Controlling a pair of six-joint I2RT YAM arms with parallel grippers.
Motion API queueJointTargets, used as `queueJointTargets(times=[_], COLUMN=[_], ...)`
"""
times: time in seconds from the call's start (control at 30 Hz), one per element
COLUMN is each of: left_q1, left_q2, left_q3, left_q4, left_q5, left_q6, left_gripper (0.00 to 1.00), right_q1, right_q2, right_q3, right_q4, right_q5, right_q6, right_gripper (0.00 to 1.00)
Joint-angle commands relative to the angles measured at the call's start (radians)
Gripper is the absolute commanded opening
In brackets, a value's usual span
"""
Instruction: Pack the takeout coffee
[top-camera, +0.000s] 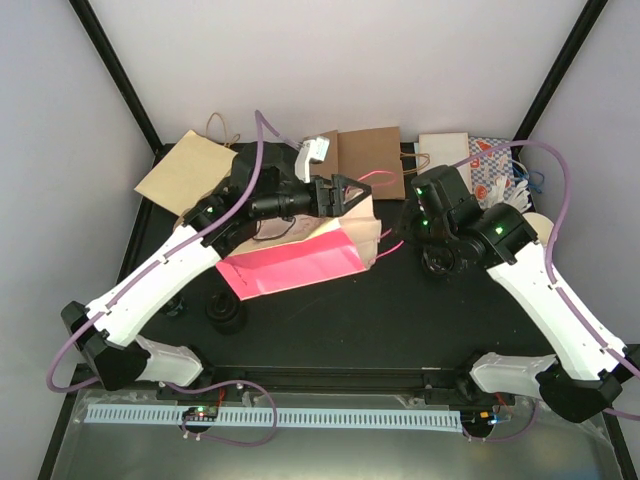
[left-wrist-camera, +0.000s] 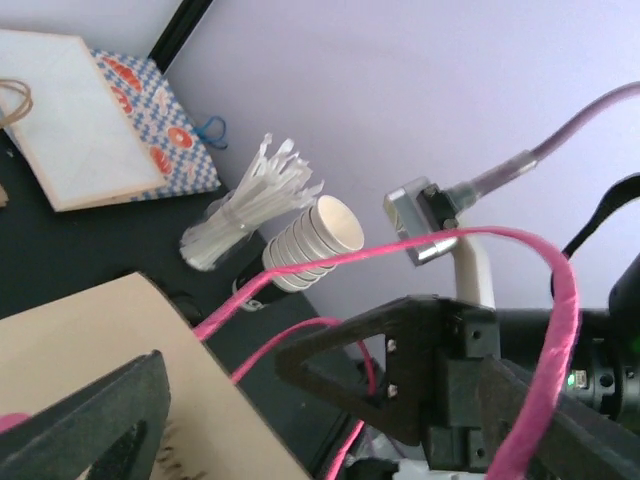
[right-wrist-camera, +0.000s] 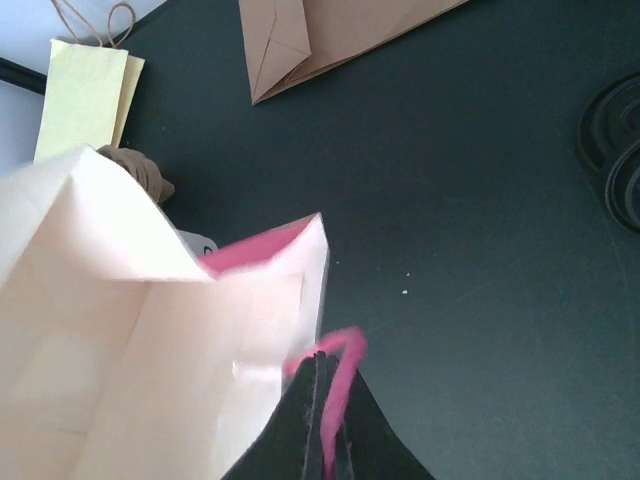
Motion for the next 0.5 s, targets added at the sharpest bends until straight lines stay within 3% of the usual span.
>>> queueJointTargets(times=[0.0, 0.03, 0.07, 0.1, 0.2, 0.37, 0.47], left_q1=[0.006, 0.006, 0.006, 0.006, 0.004, 0.006, 0.005], left_q2=[-0.008, -0.01, -0.005, 0.003, 0.027, 0.006, -0.012], left_q3=[-0.043, -0.069, -0.076, -0.072, -0.045, -0.085, -0.117], left_q4=[0.128, 0.165, 0.176, 0.165, 0.099, 0.087, 0.118], left_q5=[-0.001, 0.0, 0.002, 0.002, 0.003, -0.027, -0.033], left_q6=[0.008, -0.003, -0.007, 0.001, 0.033, 0.057, 0.05], left_gripper=[0.69, 0.52, 0.44, 0.44, 0.59, 0.4, 0.49], right_q1=[-0.005, -0.004, -0.004, -0.005, -0.004, -0.004, -0.005], right_q2=[-0.009, -0.009, -0.009, -0.007, -0.007, -0.004, 0.002], right_q3=[0.03, 0.037, 0.045, 0.052, 0.075, 0.113, 0.141], right_q4=[-0.009, -0.01, -0.012, -0.015, -0.033, -0.055, -0.062], right_q5=[0.044, 0.048, 0.053, 0.059, 0.09, 0.153, 0.171], right_q6=[-0.032, -0.035, -0.04, -0.045, -0.059, -0.092, -0.125], right_gripper=[0.01, 0.01, 0.01, 0.01, 0.01, 0.01, 0.01])
